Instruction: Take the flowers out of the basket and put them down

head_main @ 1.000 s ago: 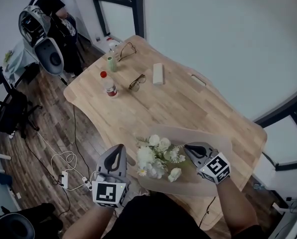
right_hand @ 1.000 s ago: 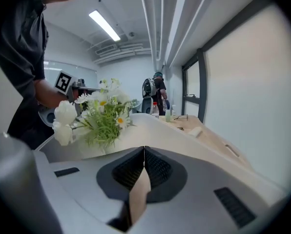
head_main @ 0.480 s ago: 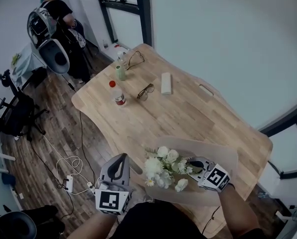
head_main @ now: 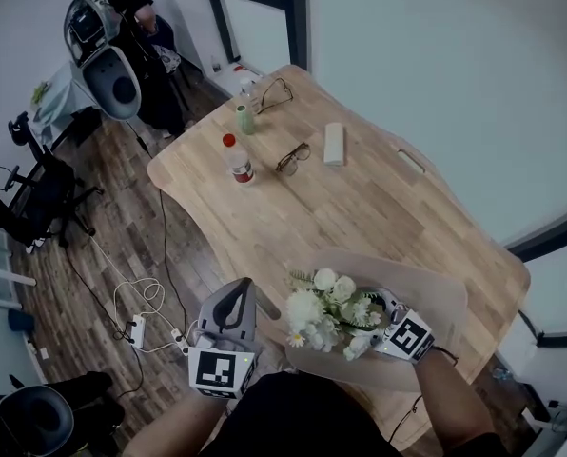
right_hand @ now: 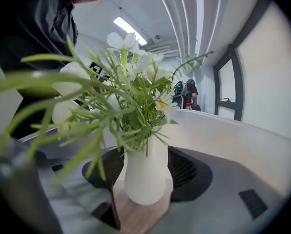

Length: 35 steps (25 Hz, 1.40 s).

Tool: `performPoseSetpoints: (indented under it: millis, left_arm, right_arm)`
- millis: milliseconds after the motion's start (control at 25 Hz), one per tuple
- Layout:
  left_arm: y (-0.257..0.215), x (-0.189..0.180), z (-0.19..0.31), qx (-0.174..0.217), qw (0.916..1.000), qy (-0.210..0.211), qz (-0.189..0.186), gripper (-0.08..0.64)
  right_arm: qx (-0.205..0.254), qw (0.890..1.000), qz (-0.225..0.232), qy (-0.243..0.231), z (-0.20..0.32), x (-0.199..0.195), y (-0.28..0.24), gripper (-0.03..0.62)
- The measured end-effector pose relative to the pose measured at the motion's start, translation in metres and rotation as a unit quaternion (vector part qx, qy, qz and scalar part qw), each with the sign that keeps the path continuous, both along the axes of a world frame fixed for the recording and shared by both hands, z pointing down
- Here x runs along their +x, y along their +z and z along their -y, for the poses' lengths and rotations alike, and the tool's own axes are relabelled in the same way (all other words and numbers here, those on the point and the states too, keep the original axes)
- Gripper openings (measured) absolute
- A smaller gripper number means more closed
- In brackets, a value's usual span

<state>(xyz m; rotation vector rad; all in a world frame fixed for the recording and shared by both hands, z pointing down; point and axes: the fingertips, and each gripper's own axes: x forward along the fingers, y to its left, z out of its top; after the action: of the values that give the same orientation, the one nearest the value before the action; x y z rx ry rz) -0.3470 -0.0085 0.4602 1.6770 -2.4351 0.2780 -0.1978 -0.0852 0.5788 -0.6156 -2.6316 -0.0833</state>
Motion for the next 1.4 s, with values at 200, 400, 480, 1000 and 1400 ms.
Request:
performPoseSetpoints:
  millis: [200, 400, 480, 1000, 1400]
  left_arm:
    - [0.003, 0.001, -0.006, -0.001, 1.0000, -0.006, -0.008, 0.005]
    - [0.009, 0.000, -0.012, -0.002, 0.9998, -0.017, -0.014, 0.005]
    - [0.011, -0.002, -0.015, -0.003, 0.9997, -0.021, -0.014, 0.005]
    - [0.005, -0.013, -0.032, -0.009, 0.9990, -0.044, -0.006, 0.005]
    - [-0.004, -0.008, -0.024, 0.005, 0.9995, -0.032, -0.004, 0.005]
  right_arm:
    - [0.012, 1.000, 0.024, -0.006, -0.009, -0.009, -0.002, 0.288]
    - [0.015, 0.999, 0.035, -0.012, -0.012, -0.020, 0.000, 0.293]
    - [0.004, 0.999, 0.043, -0.014, -0.014, -0.026, 0.000, 0.293]
    - [-0.021, 0.999, 0.030, -0.015, -0.020, -0.051, 0.007, 0.284]
    - [-0.018, 0.999, 0.037, -0.015, -0.022, -0.046, -0.014, 0.281]
